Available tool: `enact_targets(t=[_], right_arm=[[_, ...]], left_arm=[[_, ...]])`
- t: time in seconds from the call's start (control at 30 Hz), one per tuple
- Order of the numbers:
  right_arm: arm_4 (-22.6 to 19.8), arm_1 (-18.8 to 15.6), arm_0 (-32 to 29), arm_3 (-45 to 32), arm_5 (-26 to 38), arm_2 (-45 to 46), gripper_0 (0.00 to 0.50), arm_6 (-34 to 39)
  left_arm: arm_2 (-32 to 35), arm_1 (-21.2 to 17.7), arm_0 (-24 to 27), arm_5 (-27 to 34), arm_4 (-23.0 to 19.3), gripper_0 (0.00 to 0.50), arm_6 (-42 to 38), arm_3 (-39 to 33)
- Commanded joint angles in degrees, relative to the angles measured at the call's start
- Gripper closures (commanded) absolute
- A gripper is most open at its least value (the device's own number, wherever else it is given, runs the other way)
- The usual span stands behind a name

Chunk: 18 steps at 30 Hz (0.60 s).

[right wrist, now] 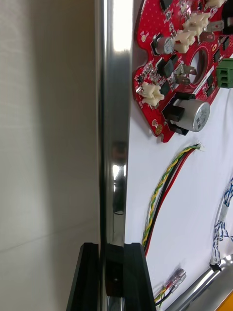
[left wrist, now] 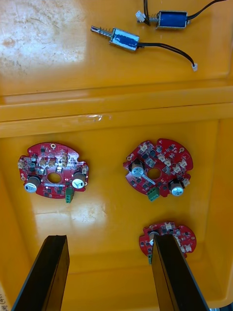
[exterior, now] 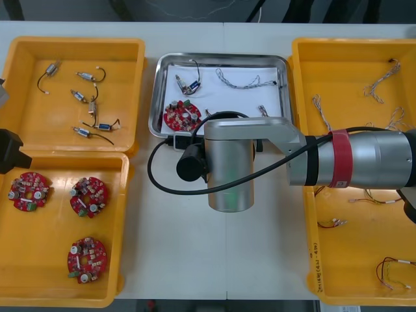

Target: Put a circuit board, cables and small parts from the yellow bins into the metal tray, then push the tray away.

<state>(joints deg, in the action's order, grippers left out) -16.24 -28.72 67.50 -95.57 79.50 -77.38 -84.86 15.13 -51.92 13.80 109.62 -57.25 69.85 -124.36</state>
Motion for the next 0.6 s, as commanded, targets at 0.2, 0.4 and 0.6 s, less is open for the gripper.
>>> enact_targets(t=[0.2,0.4,0.6], right_arm=[[-0.3,2.3,4.3,2.2,-2.9,-0.7,0.500,0.8],[-0.3,2.3,4.7,3.3,-4.3,-0.7,0.500,0.5],[-0.4,2.2,5.9,4.7,-5.5,-1.8,0.500,0.2]], left_arm=[[1.5,-2.7,-0.7,0.4,0.4,0.000,1.4,-0.4],[1.5,-2.7,-0.7,0.4,0.4,0.000,1.4,-0.4],[1.5,-2.7,-0.7,0.4,0.4,0.000,1.4,-0.4]])
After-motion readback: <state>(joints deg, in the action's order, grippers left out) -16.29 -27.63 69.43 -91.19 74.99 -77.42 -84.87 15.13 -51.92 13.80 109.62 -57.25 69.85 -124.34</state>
